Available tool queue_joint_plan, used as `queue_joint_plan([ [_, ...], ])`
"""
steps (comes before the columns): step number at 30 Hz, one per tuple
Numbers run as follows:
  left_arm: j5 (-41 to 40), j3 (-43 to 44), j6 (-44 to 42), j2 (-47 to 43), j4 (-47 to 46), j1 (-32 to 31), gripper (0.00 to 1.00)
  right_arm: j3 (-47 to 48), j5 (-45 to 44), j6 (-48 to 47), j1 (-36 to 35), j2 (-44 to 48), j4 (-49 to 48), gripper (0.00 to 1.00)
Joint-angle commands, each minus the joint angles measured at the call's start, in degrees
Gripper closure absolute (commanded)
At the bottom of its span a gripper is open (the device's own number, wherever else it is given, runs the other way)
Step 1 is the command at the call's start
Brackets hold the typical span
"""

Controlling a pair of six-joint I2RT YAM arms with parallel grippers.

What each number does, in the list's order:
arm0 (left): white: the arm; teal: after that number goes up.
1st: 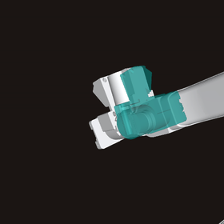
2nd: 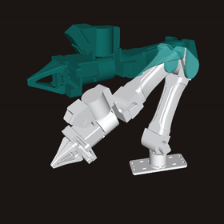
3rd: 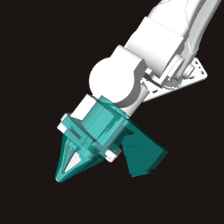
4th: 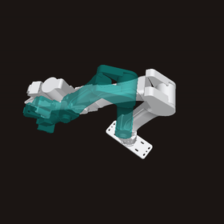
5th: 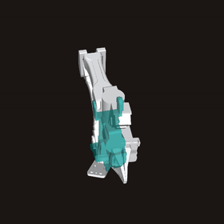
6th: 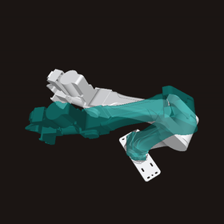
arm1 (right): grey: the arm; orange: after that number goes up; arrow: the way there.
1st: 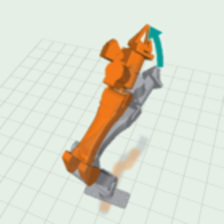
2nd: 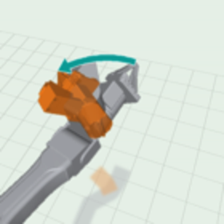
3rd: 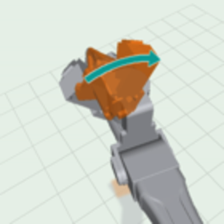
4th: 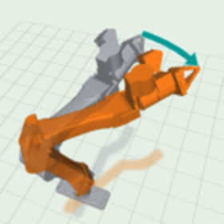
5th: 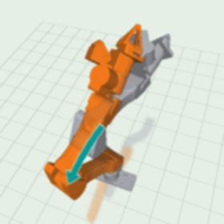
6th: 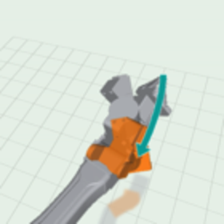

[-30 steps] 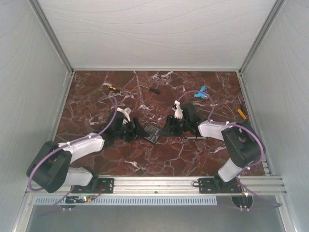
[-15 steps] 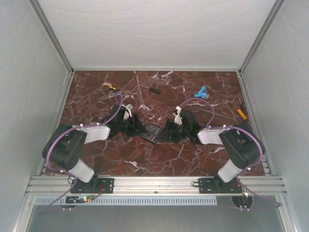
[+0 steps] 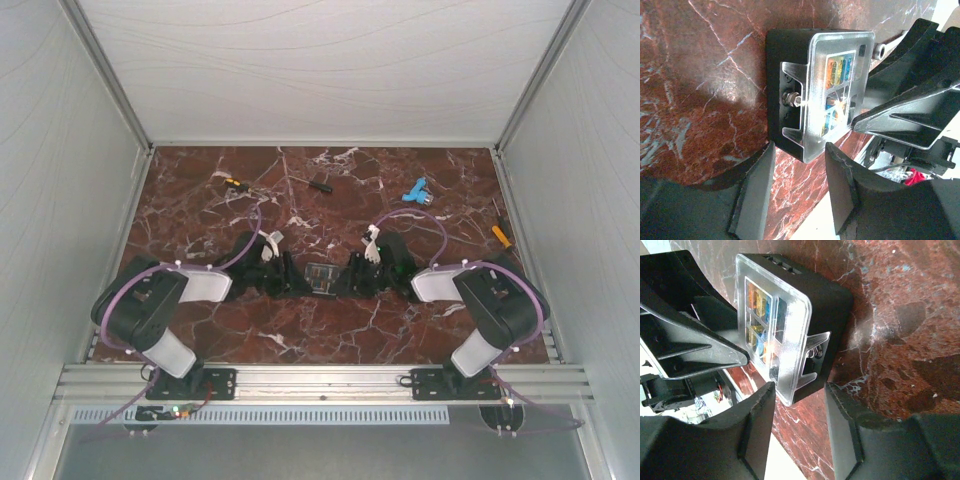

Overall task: Snap on the fuse box
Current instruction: Close the fuse box cover on the fuse box base.

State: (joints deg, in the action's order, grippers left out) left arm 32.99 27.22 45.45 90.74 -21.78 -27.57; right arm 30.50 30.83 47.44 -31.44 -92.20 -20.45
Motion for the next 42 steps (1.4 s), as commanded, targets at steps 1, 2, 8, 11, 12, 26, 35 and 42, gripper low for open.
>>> queue_joint_plan([
  [1, -1.1, -0.2, -0.2, -0.3, -1.5, -0.6, 0.56, -0.3, -0.3, -1.1, 0.8, 0.8, -2.1, 0.61],
  [2, -1.2, 0.0, -0.3, 0.0, -1.2, -0.6, 0.56, -0.2, -0.1, -1.5, 0.8, 0.6, -2.0, 0.63],
  [8, -2.0, 1.2, -0.1, 2.3, -0.2, -1.7, 0.60, 1.4, 0.4, -4.9, 0.6, -2.1, 2.9, 0.68],
  [11, -3.6, 1.3, -0.3, 3.3, 0.7, -3.1, 0.62, 2.0, -0.3, -6.8, -0.1, -4.1, 4.9, 0.71],
  [12, -3.7, 1.3, -0.2, 3.7, 0.8, -3.5, 0.63, 2.2, -0.7, -7.4, -0.4, -5.0, 5.5, 0.73],
  [26, -2.6, -1.1, 3.0, 3.0, -2.4, -4.1, 0.64, 8.3, -6.0, -14.3, -2.0, -8.7, 12.5, 0.77],
  [35, -19.2, 1.3, -5.8, -19.1, 9.4, 0.7, 0.17, 9.9, -21.3, -23.4, 6.4, 13.0, 24.1, 0.43],
  [42, -39.0, -2.1, -10.0, -27.9, 6.6, 11.3, 0.01, 5.9, -48.8, -28.2, 13.9, 20.6, 14.5, 0.26],
])
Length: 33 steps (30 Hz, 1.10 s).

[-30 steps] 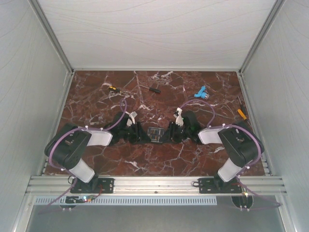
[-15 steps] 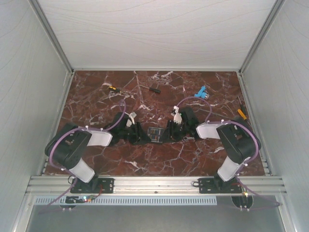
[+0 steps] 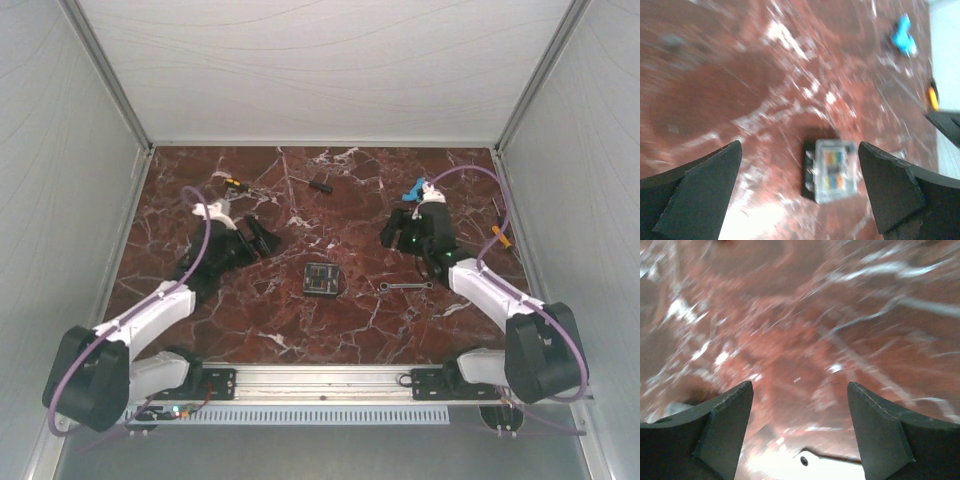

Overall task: Snap on the fuse box
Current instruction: Close the fuse box cover on the fuse box base, then reset both arms

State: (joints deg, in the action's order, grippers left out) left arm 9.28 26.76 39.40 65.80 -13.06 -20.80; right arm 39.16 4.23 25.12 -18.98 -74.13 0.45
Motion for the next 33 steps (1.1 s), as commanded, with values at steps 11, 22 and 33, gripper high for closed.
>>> queue_joint_plan([
  [11, -35.5, -9.0, -17.9, -3.4, -21.2, 15.4, 0.01, -17.4, -30.6, -22.0, 8.1, -5.9, -45.2, 0.17],
  [22, -17.1, -17.9, -30.9, 10.3, -57.5, 21.0, 0.01, -20.4, -6.7, -22.8, 17.6, -15.7, -59.7, 0.02],
  [33, -2.7, -14.2, -33.7, 22.7, -63.3, 24.5, 0.00, -20.4, -6.2, -22.8, 18.0, -15.6, -59.8, 0.02],
])
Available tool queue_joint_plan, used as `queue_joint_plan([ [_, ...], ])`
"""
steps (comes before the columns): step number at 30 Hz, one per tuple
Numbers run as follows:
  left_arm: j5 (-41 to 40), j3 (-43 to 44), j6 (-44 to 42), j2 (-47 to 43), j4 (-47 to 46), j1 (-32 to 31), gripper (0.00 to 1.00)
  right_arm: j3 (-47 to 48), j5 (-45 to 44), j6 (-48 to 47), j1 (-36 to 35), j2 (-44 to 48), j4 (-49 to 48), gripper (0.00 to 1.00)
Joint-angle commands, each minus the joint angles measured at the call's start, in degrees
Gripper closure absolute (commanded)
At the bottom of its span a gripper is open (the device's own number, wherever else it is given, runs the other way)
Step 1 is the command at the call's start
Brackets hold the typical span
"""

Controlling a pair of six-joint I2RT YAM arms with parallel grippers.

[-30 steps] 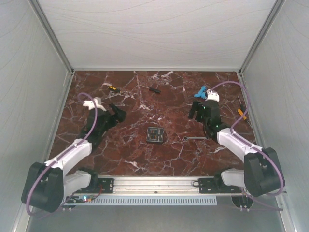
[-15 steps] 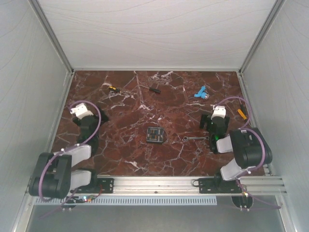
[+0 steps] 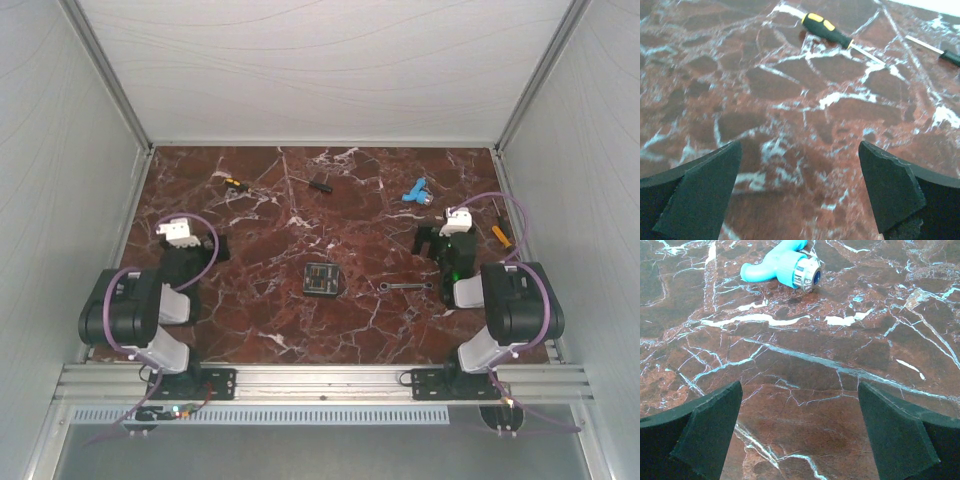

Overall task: Snap on the fuse box
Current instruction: Reset both arms

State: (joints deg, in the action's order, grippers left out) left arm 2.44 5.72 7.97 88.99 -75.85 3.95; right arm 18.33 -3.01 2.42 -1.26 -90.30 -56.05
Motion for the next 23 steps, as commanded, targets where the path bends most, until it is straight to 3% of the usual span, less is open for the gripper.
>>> queue_joint_plan([
  [1, 4.1, 7.0, -2.3, -0.6, 0.8, -0.3, 0.00, 0.4, 1.0, -0.1, 0.2, 0.5, -3.3, 0.02],
  [3, 4.6, 5.8, -2.5, -0.3, -2.9, -0.3, 0.00, 0.4, 1.0, -0.1, 0.3, 0.6, -3.3, 0.02],
  [9, 7.6, 8.1, -6.3, 0.0, 1.2, -2.2, 0.00, 0.4, 1.1, -0.1, 0.2, 0.6, -3.3, 0.02],
  [23, 8.1, 8.0, -6.5, 0.1, 1.1, -2.2, 0.00, 0.4, 1.0, -0.1, 0.2, 0.5, -3.3, 0.02],
])
